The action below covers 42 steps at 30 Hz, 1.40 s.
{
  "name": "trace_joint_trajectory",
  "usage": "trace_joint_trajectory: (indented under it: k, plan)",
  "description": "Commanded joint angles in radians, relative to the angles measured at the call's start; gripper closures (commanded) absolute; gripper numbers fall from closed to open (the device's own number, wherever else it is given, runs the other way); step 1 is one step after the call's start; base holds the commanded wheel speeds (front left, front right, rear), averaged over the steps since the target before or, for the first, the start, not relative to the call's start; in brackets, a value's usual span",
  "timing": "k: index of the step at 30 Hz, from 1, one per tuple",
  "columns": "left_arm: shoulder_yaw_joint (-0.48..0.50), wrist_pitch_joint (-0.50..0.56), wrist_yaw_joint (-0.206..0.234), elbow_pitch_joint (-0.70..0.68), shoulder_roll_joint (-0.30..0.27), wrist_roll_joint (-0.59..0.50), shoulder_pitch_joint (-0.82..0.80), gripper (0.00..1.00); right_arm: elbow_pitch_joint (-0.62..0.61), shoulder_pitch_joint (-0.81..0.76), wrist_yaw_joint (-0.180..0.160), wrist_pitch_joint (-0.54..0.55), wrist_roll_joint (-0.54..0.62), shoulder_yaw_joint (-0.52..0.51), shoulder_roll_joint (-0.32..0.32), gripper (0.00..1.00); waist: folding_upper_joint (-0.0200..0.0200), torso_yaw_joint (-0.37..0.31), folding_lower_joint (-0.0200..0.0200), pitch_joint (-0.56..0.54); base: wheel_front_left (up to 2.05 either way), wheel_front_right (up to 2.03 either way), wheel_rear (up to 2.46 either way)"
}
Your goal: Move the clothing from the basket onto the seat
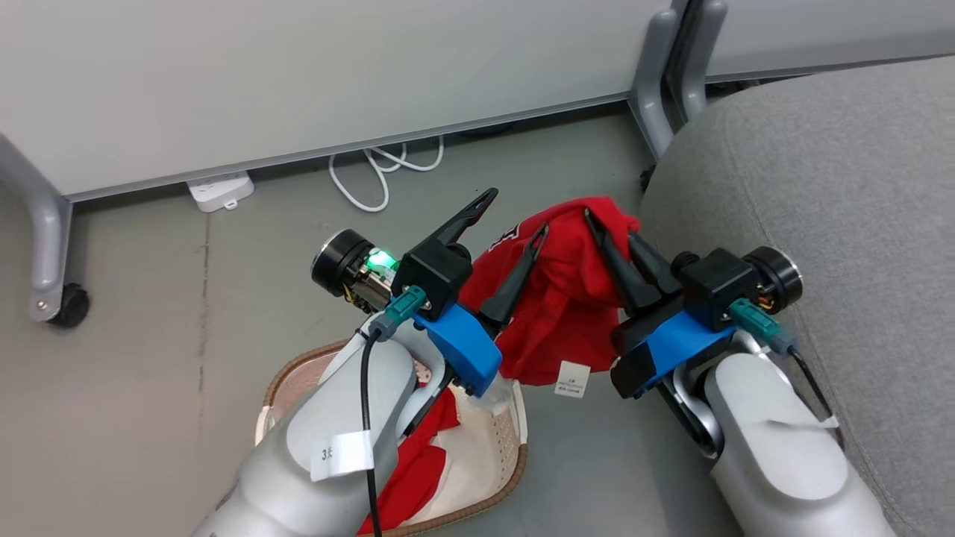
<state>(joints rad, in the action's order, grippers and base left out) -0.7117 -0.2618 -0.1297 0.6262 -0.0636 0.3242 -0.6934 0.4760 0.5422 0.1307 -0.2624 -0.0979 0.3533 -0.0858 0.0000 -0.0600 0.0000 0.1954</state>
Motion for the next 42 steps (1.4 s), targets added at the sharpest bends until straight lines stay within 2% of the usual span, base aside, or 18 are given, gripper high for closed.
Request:
trace_joint_trajectory:
  k: [1, 10, 22, 30, 42]
  plan:
    - [-0.003, -0.005, -0.001, -0.006, -0.007, -0.007, -0.003, 0.0, -0.015, -0.012, 0.0, -0.004, 0.006, -0.019, -0.005, 1.0, 0.0, -0.03, 0.0, 0.017, 0.0, 0.0, 0.0]
    - [-0.058, -0.005, -0.001, -0.028, -0.014, -0.005, -0.007, 0.0, -0.112, -0.042, 0.0, -0.004, 0.024, -0.171, -0.006, 1.0, 0.0, -0.143, 0.0, 0.059, 0.0, 0.0, 0.0]
    - [-0.152, -0.005, -0.001, -0.052, -0.015, 0.003, -0.003, 0.0, -0.206, -0.12, 0.0, -0.004, 0.031, -0.325, -0.002, 1.0, 0.0, -0.251, 0.0, 0.093, 0.0, 0.0, 0.0]
    - [-0.202, -0.005, -0.001, -0.05, -0.015, 0.012, -0.002, 0.0, -0.233, -0.177, 0.0, -0.004, 0.028, -0.399, -0.003, 1.0, 0.0, -0.284, 0.0, 0.113, 0.0, 0.0, 0.0]
    - [-0.217, -0.005, -0.001, -0.05, -0.016, 0.021, -0.013, 0.0, -0.237, -0.178, 0.0, -0.004, 0.029, -0.416, 0.011, 1.0, 0.0, -0.286, 0.0, 0.115, 0.0, 0.0, 0.0]
